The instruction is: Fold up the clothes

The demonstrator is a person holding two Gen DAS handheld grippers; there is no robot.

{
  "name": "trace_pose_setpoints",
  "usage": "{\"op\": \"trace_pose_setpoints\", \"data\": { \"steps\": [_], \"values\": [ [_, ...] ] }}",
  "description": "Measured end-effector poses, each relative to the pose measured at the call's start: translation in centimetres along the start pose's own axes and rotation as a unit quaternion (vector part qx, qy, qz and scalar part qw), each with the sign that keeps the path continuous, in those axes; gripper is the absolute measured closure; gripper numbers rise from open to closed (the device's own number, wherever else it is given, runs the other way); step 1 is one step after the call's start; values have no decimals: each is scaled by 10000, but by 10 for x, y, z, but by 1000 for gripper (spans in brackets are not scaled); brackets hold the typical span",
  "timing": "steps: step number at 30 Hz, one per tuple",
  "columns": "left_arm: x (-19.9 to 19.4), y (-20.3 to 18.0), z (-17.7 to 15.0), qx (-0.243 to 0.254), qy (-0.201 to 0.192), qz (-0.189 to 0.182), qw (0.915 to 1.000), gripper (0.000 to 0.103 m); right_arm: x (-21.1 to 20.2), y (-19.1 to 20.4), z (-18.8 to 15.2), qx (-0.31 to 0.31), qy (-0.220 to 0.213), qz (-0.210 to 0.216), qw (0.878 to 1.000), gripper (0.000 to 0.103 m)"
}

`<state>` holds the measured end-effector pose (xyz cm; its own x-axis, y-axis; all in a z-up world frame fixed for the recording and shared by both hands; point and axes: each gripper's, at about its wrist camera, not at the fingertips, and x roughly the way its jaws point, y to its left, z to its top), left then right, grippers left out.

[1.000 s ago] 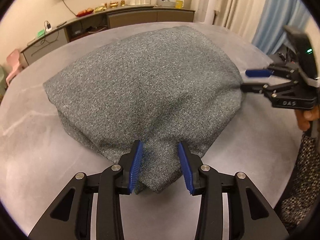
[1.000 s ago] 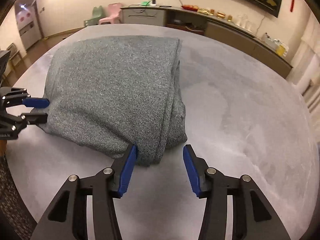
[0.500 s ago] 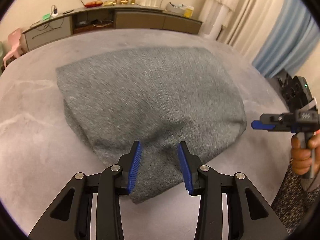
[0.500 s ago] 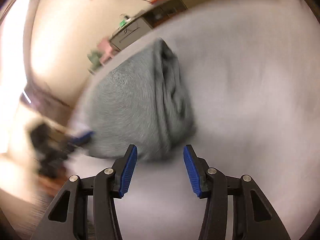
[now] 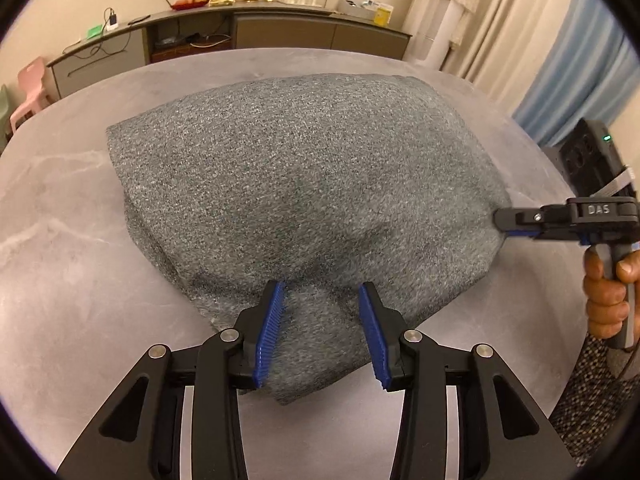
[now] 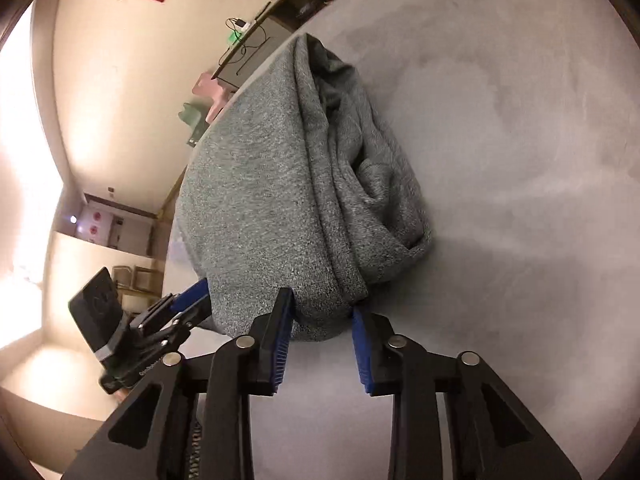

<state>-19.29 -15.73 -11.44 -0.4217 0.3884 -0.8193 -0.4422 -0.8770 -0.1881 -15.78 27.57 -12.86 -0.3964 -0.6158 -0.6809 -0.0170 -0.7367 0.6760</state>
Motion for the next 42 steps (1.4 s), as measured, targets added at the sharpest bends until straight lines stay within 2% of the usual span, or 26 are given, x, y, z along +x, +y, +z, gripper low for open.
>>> {"op": "trace_pose_setpoints", "data": {
  "steps": [4, 9, 11, 14, 18, 21, 23, 25, 28, 29, 31, 33, 35, 39, 42],
  "values": [
    [-3, 4, -3, -78, -9, 2, 10000, 62, -10, 36, 4, -860, -230, -626, 9941, 86],
    [-1, -3, -4, 119, 17, 87, 9999, 62, -2, 106, 0, -2081, -652, -1421, 9655, 90],
    [0, -8, -6, 313, 30, 238, 9992, 61, 1, 108, 2, -2242, -604, -1613, 9592, 90],
    [1, -11, -7, 361, 46, 290, 9989, 60, 22, 75, 12, -1890, -218, -1536, 9696, 90],
    [7, -18, -1, 661, -23, 541, 9963, 59, 29, 61, 11, -1755, -255, -1329, 9751, 89],
    [19, -16, 20, 803, -111, 786, 9936, 58, 29, 60, 15, -1406, -257, -1298, 9812, 88],
    [27, -10, 36, 649, -118, 801, 9946, 58, 29, 59, 15, -1118, -346, -1298, 9846, 88],
    [25, -2, 49, 346, -66, 671, 9971, 58, 27, 59, 15, -1060, -526, -1436, 9825, 87],
    [-13, 15, 59, -109, -536, 533, 9971, 58, 10, 54, 22, -1010, -623, -1616, 9797, 71],
    [-25, 21, 58, -283, -685, 422, 9964, 58, 0, 56, 23, -1037, -740, -1750, 9763, 66],
    [-40, 32, 57, -567, -856, 210, 9945, 58, -21, 70, 24, -1226, -1136, -2119, 9629, 65],
    [-35, 33, 54, -747, -743, 138, 9943, 58, -36, 91, 27, -1548, -1374, -2246, 9522, 65],
    [-27, 34, 51, -934, -593, 113, 9938, 58, -31, 122, 31, -2032, -1431, -2263, 9418, 65],
    [-15, 36, 44, -1328, -422, 148, 9901, 58, 34, 188, 55, -3006, -1096, -2317, 9187, 63],
    [-18, 46, 38, -1596, -448, 253, 9858, 58, 102, 216, 92, -3265, -734, -2560, 9069, 63]
  ]
}}
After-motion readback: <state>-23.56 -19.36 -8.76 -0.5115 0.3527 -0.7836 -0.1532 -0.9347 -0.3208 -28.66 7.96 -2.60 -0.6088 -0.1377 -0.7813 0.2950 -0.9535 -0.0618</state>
